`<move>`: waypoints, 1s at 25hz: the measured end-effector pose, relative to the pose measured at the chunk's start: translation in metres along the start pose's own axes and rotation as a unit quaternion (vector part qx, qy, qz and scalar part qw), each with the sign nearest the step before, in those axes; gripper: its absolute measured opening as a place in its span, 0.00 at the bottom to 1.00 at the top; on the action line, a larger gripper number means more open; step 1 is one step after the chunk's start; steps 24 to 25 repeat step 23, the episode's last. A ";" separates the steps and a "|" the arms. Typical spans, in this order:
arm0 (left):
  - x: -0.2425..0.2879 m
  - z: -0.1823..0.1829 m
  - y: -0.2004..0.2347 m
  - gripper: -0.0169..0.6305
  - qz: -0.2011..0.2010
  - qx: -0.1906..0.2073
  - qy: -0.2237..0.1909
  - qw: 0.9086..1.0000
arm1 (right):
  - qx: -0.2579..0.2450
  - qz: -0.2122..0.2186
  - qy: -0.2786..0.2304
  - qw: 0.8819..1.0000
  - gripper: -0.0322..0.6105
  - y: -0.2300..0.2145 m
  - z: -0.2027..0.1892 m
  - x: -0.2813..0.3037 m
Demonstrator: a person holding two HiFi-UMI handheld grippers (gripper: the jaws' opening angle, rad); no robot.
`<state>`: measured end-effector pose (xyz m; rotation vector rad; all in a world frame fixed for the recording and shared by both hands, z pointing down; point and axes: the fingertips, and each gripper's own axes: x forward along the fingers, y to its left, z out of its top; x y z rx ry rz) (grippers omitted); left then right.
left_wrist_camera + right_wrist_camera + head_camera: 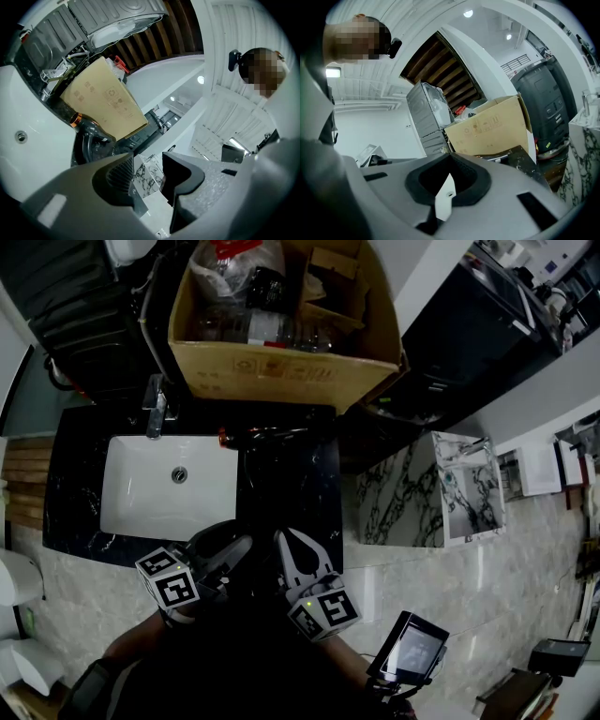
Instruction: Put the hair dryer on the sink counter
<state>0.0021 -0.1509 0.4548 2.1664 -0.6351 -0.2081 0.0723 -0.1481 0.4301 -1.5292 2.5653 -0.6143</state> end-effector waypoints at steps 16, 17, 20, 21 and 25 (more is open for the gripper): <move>0.000 0.005 0.006 0.32 0.004 0.001 -0.002 1.000 | -0.003 0.002 0.008 1.000 0.04 0.000 -0.003 0.009; 0.000 0.006 0.007 0.32 0.003 0.001 -0.002 1.000 | -0.003 0.002 0.008 1.000 0.04 -0.001 -0.003 0.010; 0.000 0.006 0.009 0.32 0.003 -0.001 -0.002 1.000 | -0.002 0.002 0.009 1.000 0.04 -0.001 -0.003 0.011; 0.000 0.006 0.009 0.32 0.003 -0.001 -0.002 1.000 | -0.002 0.002 0.010 1.000 0.04 -0.001 -0.004 0.012; 0.000 0.006 0.010 0.32 0.004 -0.001 -0.003 1.000 | -0.001 0.002 0.010 1.000 0.04 -0.001 -0.004 0.012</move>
